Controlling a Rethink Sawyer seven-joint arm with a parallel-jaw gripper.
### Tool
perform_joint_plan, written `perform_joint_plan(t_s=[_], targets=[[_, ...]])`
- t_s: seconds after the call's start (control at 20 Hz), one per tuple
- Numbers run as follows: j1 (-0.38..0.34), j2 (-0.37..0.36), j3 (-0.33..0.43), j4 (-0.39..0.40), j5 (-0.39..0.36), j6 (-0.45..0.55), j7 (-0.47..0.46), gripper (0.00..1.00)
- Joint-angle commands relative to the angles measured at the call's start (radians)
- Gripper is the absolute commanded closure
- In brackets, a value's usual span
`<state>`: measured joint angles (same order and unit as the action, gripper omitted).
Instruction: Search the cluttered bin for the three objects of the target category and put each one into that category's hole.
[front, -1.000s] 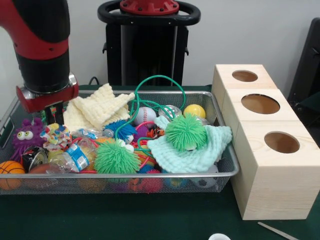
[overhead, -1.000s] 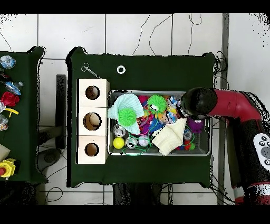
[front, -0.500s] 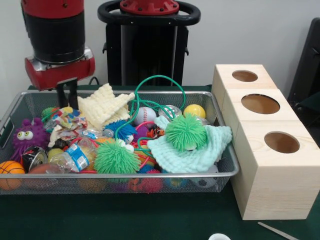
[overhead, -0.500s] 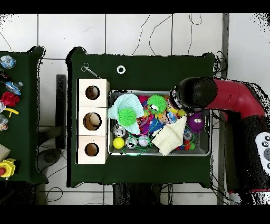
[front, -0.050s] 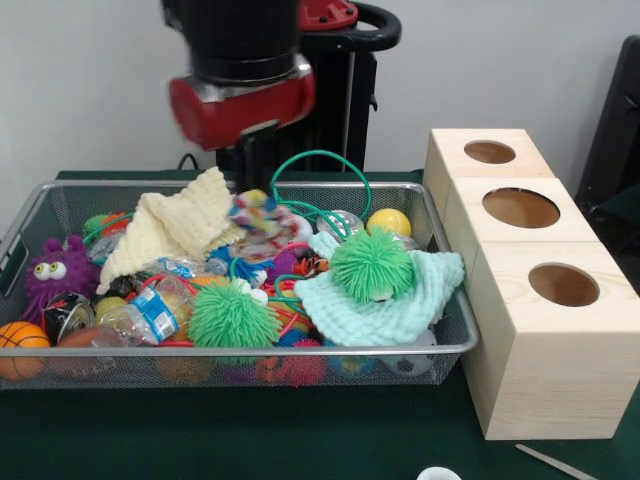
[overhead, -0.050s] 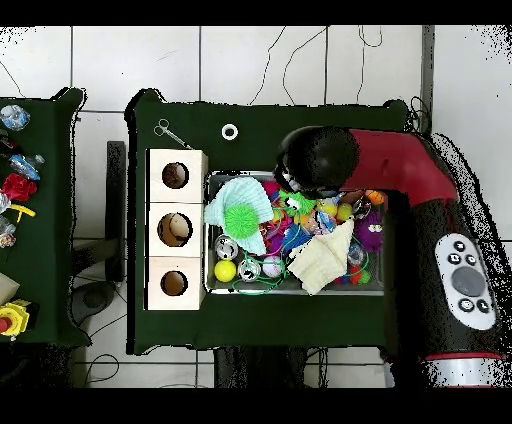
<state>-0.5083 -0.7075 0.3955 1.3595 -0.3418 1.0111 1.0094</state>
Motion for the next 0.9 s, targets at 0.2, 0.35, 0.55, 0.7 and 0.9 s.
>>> perform_joint_plan(t_s=[0.2, 0.35, 0.55, 0.7, 0.9], targets=[[0.198, -0.021, -0.112, 0.170, 0.111, -0.090, 0.510, 1.00], [0.250, -0.001, -0.148, 0.175, 0.136, -0.156, 0.591, 1.00], [0.292, 0.044, -0.166, 0.138, 0.139, -0.227, 0.624, 1.00], [0.305, 0.082, -0.178, 0.094, 0.136, -0.267, 0.648, 1.00], [0.321, 0.133, -0.198, 0.027, 0.117, -0.293, 0.658, 1.00]])
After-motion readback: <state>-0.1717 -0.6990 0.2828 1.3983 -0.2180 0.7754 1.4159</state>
